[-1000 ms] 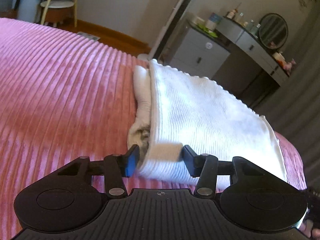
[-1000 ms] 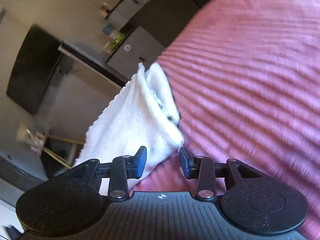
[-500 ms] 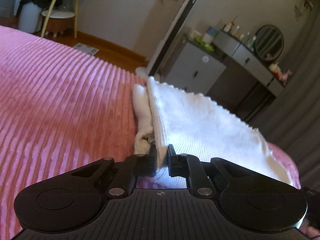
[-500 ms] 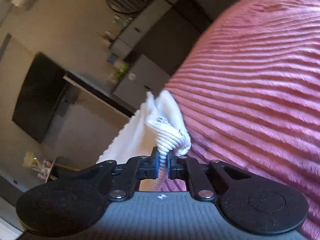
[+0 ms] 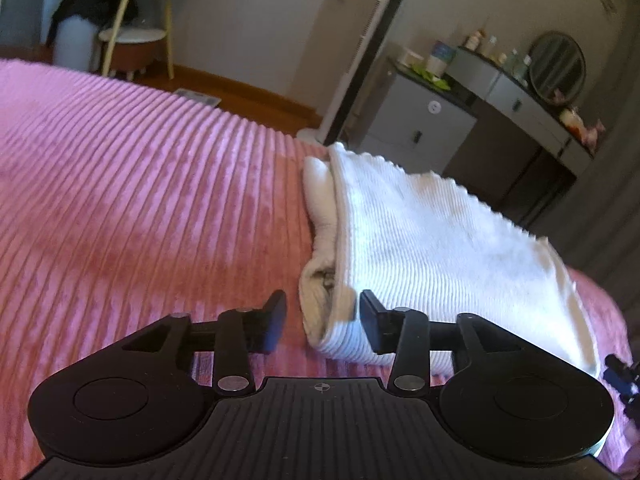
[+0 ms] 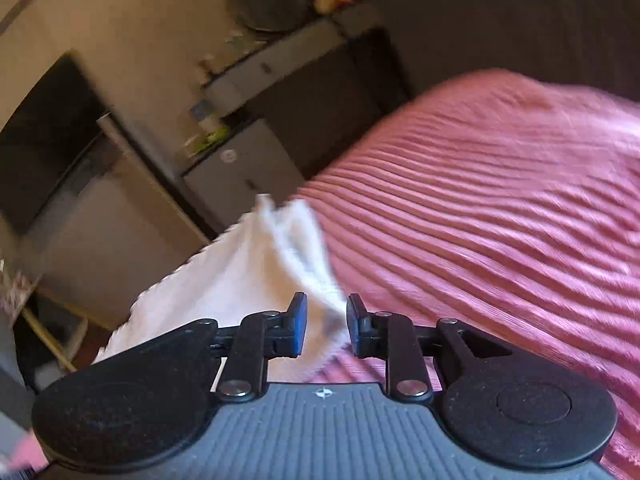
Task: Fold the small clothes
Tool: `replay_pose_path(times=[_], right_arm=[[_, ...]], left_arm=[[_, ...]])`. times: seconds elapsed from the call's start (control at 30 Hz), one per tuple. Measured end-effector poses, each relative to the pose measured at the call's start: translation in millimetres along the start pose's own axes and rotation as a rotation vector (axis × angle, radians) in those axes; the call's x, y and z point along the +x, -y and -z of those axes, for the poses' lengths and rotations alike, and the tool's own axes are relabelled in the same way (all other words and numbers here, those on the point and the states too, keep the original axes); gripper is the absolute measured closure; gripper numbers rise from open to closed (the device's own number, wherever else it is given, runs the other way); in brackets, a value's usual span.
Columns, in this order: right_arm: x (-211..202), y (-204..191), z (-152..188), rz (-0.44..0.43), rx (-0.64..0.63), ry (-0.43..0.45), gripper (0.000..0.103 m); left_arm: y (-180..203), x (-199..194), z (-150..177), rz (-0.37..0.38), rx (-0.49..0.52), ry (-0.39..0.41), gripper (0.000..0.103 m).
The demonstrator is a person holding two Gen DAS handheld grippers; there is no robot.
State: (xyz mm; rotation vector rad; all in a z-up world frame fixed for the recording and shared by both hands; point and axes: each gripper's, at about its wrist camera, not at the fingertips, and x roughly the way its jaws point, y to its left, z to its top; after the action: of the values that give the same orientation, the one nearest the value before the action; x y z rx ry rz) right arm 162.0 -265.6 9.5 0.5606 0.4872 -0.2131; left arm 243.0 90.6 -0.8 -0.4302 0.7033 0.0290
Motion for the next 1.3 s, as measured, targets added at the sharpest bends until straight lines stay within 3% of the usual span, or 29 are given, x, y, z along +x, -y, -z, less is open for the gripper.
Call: replay_pose_path(times=[0.2,0.27,0.33,0.37,0.4,0.5,0.7,0.8,0.93,1.17,1.3], right_arm=[[14.9,-16.9,17.8,-0.152,-0.137,-0.006,0.082],[30.3,-9.4,15.9,-0.131,-0.136,-0.028,0.082],[42.3,3.3,13.1,-0.103,-0.123,-0.034,0.091],[44.6,10.5,11.5,-0.092,-0.112,-0.031,0.103],[47.9,18.2,9.7,-0.074,-0.094,-0.029,0.103],[49.1,28.2,8.5,-0.082,-0.034,-0.023,0.103],[37.6,14.2,4.9,0.021,-0.111,0.046,0.103],[27.3,16.2,2.3,0.058,-0.11,0.076,0.096],[21.2,15.3,-2.1,-0.026,-0.075,0.071,0.096],[22.4,-14.9,13.2,-0.121,-0.174,0.021,0.096],[21.8,-21.7,17.0,-0.152,-0.182,0.012,0.096]], left_arm=[[4.3,17.0,-7.8,0.056,-0.012,-0.047,0.046],[9.9,26.3,-10.2,0.039,0.017,-0.053,0.045],[12.4,36.1,-12.9,0.031,0.031,-0.065,0.043],[13.4,40.4,-14.6,0.03,0.031,-0.068,0.041],[13.8,44.2,-16.1,0.033,0.029,-0.071,0.036],[13.7,50.8,-19.3,0.038,0.011,-0.068,0.034],[12.2,47.6,-25.4,0.07,-0.045,-0.061,0.038],[3.1,44.2,-27.7,0.089,-0.085,-0.068,0.039],[-12.0,37.2,-30.5,0.121,-0.139,-0.083,0.038],[-20.8,42.4,-24.2,0.219,-0.185,-0.17,0.033],[-24.3,53.0,-24.5,0.21,-0.207,-0.169,0.032]])
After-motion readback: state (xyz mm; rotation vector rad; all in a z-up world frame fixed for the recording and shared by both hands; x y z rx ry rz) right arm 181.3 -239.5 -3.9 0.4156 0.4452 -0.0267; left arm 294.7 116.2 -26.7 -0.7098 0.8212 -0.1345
